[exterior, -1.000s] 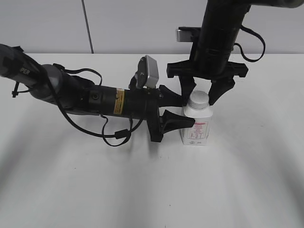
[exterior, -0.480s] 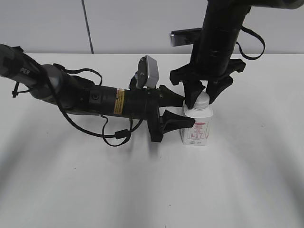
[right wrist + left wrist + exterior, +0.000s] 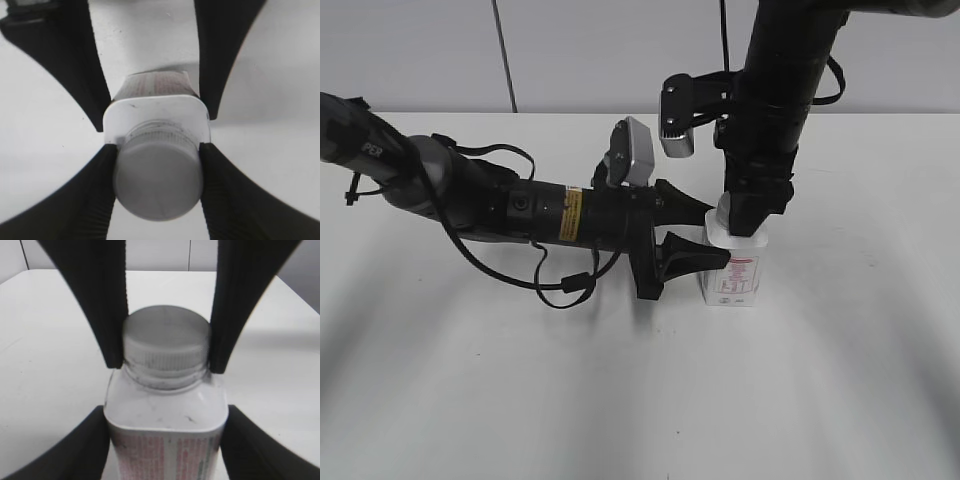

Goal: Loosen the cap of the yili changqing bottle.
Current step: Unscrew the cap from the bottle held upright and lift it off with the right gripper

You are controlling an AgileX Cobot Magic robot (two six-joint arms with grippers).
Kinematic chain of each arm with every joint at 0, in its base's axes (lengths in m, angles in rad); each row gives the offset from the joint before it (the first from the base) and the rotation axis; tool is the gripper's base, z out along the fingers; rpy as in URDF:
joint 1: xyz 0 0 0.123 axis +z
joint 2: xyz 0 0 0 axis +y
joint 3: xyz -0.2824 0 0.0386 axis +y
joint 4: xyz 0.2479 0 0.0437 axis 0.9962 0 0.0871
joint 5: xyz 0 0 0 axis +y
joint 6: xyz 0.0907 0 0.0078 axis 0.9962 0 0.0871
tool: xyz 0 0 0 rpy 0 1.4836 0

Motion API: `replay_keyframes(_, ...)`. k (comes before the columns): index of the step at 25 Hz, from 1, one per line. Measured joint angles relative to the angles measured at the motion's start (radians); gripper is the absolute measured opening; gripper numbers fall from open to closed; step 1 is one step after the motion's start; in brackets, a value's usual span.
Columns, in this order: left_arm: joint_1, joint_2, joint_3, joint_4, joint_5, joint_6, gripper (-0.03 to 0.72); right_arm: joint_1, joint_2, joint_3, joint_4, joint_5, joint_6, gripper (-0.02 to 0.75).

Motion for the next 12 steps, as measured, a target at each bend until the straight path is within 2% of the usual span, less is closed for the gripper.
replay_keyframes(3, 0.0, 0.0, 0.0, 0.0, 0.0, 0.0, 0.418, 0.0, -0.001, 0.0, 0.0, -0.001, -0.086, 0.395)
replay_keyframes(7, 0.0, 0.0, 0.0, 0.0, 0.0, 0.0, 0.418, 0.0, -0.002, 0.0, 0.001, -0.001, -0.105, 0.395)
replay_keyframes(12, 0.0, 0.0, 0.0, 0.002, -0.002, 0.0, 0.418, -0.001, -0.002, -0.001, 0.014, -0.002, -0.007, 0.395)
